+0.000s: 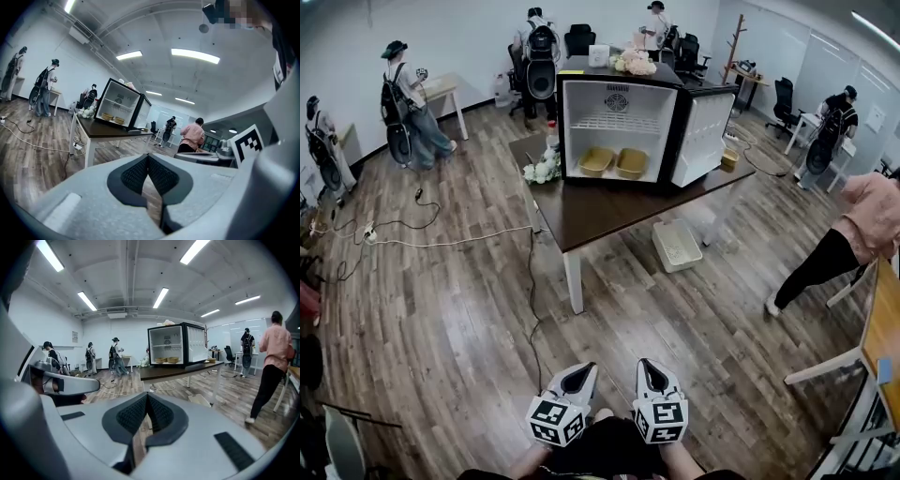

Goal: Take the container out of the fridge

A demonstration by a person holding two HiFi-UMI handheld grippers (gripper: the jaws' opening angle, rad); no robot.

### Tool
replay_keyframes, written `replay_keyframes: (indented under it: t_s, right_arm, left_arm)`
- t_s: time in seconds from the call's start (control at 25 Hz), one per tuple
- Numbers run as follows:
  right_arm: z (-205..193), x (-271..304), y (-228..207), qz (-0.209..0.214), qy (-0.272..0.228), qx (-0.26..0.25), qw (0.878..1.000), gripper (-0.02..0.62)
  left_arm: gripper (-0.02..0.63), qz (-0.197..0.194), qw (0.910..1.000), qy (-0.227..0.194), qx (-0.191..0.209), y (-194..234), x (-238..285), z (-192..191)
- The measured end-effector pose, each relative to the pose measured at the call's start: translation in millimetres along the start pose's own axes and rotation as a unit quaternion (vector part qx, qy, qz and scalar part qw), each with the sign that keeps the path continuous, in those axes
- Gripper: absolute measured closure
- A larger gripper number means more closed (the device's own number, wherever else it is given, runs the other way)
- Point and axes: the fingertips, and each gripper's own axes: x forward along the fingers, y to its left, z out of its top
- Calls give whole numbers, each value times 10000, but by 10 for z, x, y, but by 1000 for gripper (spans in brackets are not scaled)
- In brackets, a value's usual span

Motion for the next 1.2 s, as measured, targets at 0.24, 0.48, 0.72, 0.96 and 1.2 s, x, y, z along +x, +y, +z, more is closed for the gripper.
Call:
replay_keyframes:
  t_s: [0.24,0.48,0.72,0.96,1.2]
  right_arm:
    - [-73,-60,-163,-178,-5,268,9995,589]
    - [-90,51,-230,-242,19,484,9985,588]
    - [-30,286,-303,-364,36,608,9975,588]
    - [74,666,-419,-512,120,738,9959,588]
    - [255,1133,-459,-545,190,759,9954,588]
  left_arm:
    - [597,78,10000,-17,-30,-22,20,-59]
    - [597,-4,10000,12,17,37,167,-24]
    - [597,-100,9999,57,3,242,405,96]
    - [597,-159,9998,123,1,552,686,241]
    - [597,-423,9989,188,-38,857,1024,447]
